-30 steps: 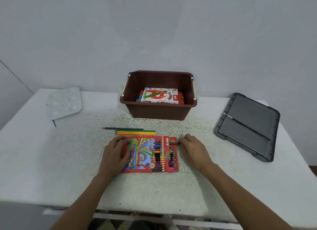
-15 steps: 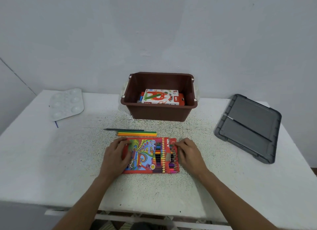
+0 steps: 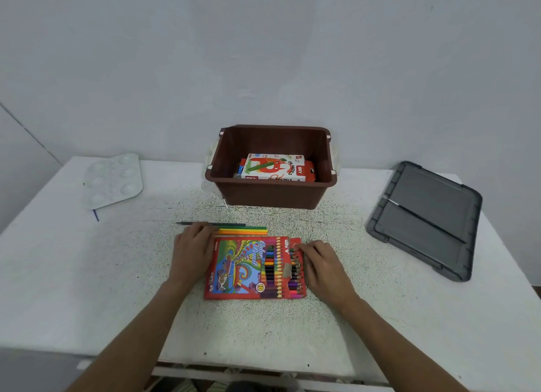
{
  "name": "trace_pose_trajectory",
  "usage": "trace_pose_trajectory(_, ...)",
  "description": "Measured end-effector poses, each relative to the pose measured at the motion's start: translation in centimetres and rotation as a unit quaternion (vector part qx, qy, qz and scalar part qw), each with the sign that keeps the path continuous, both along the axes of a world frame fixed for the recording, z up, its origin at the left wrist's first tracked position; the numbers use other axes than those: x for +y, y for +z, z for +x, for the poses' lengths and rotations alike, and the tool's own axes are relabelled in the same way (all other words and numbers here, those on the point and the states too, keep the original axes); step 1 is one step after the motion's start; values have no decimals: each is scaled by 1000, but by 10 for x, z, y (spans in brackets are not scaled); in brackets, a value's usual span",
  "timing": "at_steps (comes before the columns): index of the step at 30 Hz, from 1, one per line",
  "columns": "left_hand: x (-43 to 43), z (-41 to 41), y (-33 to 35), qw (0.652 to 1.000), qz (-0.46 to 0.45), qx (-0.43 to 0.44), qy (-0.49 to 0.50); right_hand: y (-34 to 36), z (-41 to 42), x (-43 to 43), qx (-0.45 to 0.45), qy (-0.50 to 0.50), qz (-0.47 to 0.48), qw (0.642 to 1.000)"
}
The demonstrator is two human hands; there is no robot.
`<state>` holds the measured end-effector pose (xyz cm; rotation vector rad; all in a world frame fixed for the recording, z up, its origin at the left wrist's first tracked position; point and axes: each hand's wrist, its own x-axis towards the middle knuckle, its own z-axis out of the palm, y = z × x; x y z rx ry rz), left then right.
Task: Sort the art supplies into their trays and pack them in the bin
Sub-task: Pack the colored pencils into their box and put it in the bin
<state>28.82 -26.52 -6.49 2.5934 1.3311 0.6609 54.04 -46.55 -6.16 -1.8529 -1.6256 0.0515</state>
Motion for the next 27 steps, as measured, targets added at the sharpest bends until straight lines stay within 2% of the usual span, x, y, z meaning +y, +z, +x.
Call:
trace_pose_trajectory(6,28,9,21,991,0,128,-31,-6,3,1,-2,3,-9,1000)
trace_pose_trajectory(10,42,13,28,982,1,181,-52,-8,3,1,-2,-3,-16,1000)
trace_pose_trajectory(22,45,22,34,987,-34,149,-43,-12,1,1,-3,-12,-25,1000)
trace_pose_trajectory(27,46,25,40,983,-40,172,-56,-11,0,1,-6,-12,-28,1000)
